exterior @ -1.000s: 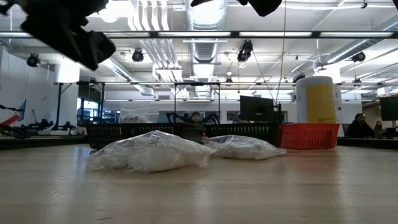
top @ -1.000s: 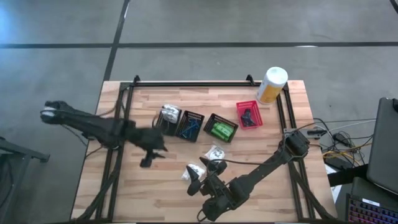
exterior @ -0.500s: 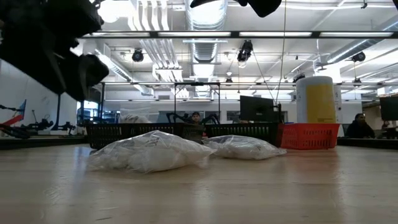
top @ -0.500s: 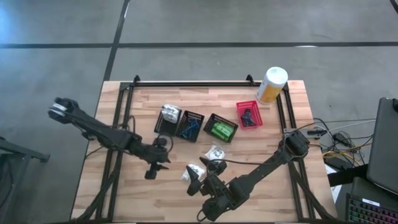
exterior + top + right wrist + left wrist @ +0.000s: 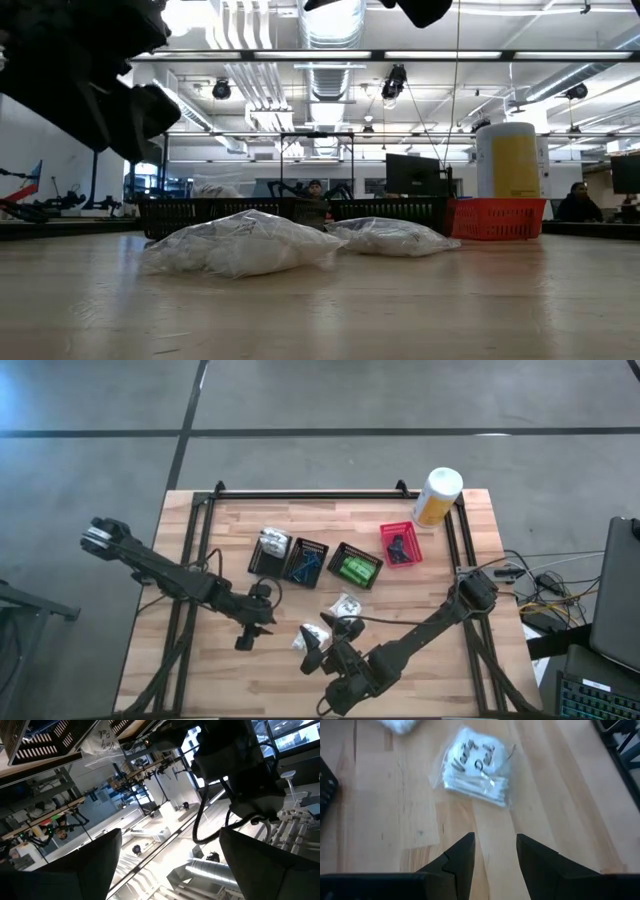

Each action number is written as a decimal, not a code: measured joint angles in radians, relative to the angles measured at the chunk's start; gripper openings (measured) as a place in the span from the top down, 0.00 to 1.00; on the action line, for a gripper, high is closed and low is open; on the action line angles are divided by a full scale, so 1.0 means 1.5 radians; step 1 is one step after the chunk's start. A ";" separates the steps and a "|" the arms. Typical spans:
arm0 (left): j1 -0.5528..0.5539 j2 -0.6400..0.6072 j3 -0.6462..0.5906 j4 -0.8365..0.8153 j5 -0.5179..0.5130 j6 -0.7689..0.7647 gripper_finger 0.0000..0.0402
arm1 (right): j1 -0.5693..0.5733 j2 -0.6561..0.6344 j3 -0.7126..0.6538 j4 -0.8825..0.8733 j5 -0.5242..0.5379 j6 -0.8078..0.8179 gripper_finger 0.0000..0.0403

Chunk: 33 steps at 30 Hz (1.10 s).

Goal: Pick & Place Travel size toiletries
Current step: Move the bottom vanity pack to the middle left of the table

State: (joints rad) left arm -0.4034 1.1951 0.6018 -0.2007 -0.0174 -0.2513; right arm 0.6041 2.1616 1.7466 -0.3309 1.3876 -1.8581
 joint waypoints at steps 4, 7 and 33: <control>0.000 0.000 0.000 0.029 0.000 0.008 0.63 | 0.000 0.000 0.000 0.000 0.000 0.000 0.14; -0.001 0.014 0.000 0.061 0.001 0.021 0.63 | 0.000 0.000 0.000 0.000 0.000 0.000 0.12; -0.039 0.074 0.000 0.119 0.018 0.003 0.63 | -0.001 0.000 0.000 0.000 -0.002 0.003 0.17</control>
State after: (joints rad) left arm -0.4617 1.3064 0.6018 -0.0227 0.0090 -0.2466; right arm 0.6025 2.1616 1.7466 -0.3313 1.3846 -1.8532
